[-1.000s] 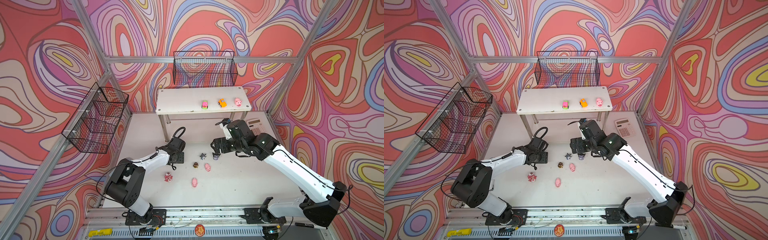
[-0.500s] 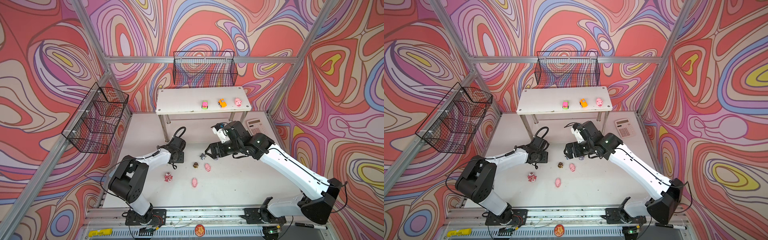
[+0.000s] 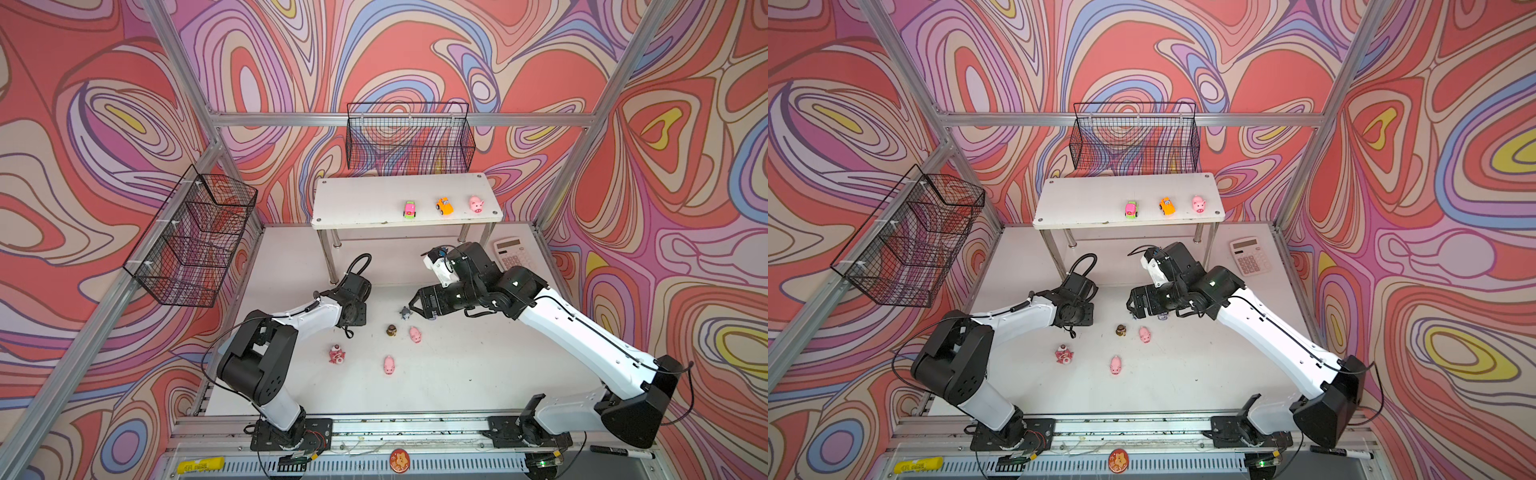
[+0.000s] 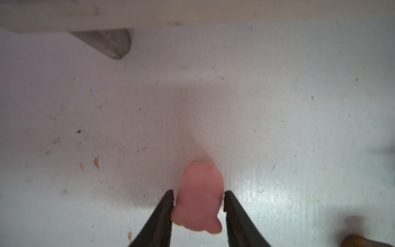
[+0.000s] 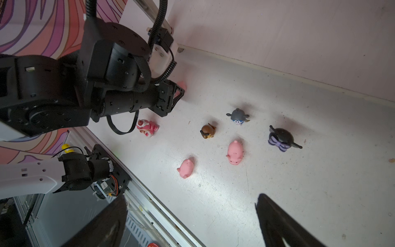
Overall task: Organize plastic toys on shelves
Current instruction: Pick up the plastic toy from the center of the table.
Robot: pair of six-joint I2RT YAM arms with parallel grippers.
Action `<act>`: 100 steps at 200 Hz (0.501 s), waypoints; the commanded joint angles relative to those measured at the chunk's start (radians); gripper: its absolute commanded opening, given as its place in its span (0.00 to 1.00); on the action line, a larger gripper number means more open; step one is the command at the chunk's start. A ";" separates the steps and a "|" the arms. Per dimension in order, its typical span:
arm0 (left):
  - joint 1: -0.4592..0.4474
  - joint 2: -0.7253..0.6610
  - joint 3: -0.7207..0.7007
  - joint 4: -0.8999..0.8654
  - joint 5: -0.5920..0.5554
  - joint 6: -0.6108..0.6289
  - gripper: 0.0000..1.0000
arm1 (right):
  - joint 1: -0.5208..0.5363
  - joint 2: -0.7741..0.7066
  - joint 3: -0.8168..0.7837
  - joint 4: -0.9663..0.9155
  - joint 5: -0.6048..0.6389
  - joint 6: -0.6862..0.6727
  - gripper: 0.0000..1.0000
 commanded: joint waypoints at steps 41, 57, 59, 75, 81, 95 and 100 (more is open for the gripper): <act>0.005 0.024 0.013 -0.002 -0.005 -0.004 0.36 | 0.002 -0.022 -0.004 -0.017 0.033 -0.002 0.98; 0.004 0.015 0.016 -0.012 -0.006 -0.005 0.30 | 0.002 -0.023 -0.005 -0.018 0.037 -0.002 0.98; 0.004 0.014 0.017 -0.014 -0.007 -0.006 0.29 | 0.002 -0.022 -0.005 -0.017 0.037 -0.001 0.98; 0.004 0.004 0.024 -0.031 -0.012 -0.006 0.28 | 0.002 -0.022 -0.004 -0.016 0.040 -0.001 0.98; 0.004 0.000 0.029 -0.038 -0.012 -0.005 0.28 | 0.002 -0.020 -0.004 -0.017 0.040 -0.001 0.99; 0.004 -0.009 0.037 -0.058 -0.013 -0.004 0.27 | 0.001 -0.021 -0.003 -0.014 0.040 -0.004 0.98; 0.003 -0.015 0.041 -0.065 -0.014 -0.005 0.27 | 0.002 -0.020 -0.005 -0.013 0.039 -0.004 0.98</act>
